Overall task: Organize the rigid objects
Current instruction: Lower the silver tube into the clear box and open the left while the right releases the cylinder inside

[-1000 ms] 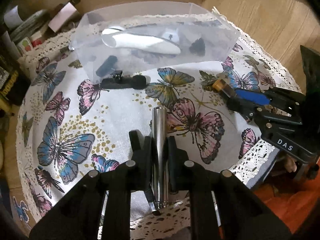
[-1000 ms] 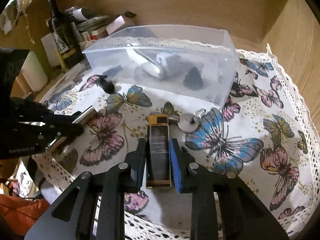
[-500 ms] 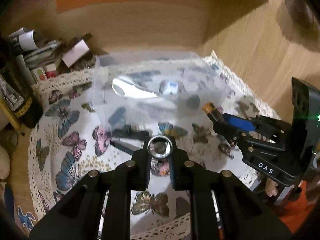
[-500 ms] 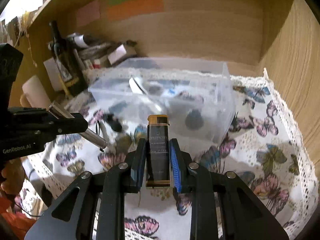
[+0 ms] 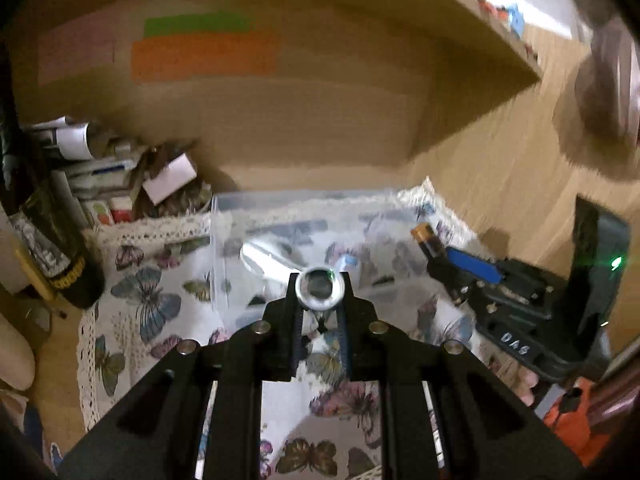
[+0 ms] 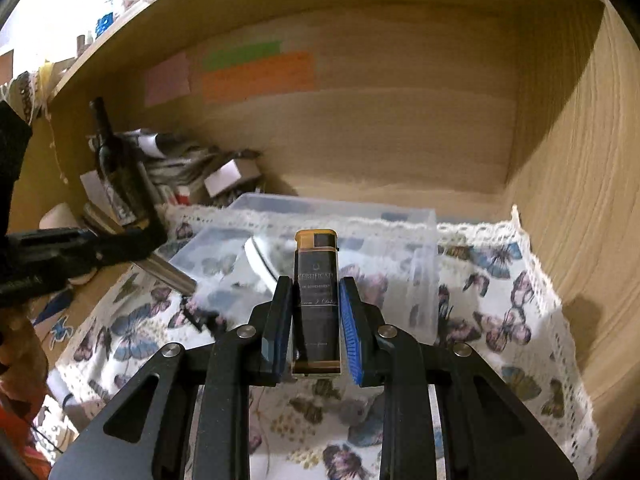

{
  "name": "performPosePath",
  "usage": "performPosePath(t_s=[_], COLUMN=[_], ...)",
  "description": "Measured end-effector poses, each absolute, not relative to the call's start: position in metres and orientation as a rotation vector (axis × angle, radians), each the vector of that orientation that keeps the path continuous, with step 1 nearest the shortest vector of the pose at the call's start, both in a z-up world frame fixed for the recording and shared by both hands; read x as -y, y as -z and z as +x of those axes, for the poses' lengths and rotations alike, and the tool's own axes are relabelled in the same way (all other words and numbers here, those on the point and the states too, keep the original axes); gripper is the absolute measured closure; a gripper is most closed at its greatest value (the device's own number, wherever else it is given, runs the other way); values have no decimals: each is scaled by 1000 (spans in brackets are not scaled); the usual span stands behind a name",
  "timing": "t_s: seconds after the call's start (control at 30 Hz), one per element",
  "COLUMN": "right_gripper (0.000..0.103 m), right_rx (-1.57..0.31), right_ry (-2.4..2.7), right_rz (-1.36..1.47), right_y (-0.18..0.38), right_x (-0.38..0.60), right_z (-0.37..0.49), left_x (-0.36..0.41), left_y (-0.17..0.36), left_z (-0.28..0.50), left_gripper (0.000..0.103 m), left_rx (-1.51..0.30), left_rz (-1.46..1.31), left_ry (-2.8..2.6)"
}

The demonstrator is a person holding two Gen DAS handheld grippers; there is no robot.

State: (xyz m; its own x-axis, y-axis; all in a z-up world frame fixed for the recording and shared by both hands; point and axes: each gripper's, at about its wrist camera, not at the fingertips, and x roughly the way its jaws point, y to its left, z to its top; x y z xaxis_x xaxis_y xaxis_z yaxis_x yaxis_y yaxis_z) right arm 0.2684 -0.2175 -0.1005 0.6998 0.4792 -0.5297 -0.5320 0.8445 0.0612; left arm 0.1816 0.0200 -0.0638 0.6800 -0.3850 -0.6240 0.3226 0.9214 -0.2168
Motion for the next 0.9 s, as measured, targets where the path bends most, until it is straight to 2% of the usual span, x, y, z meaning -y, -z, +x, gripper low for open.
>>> performPosePath(t_s=[0.3,0.6,0.9], right_gripper=[81,81,81], right_rx=[-601,-711,-748], right_ry=[-524,-506,-493], right_rz=[-123,-168,-211], right_y=[106,135,145], right_x=[213,200,195], right_z=[313,344,349], left_x=[-42,-36,-6], left_y=[52,105,134], left_z=[225,273,274], left_gripper=[88,88,88], left_rx=[-678,-815,-884], left_rz=[-146,-102,-12], left_ry=[326,266,306])
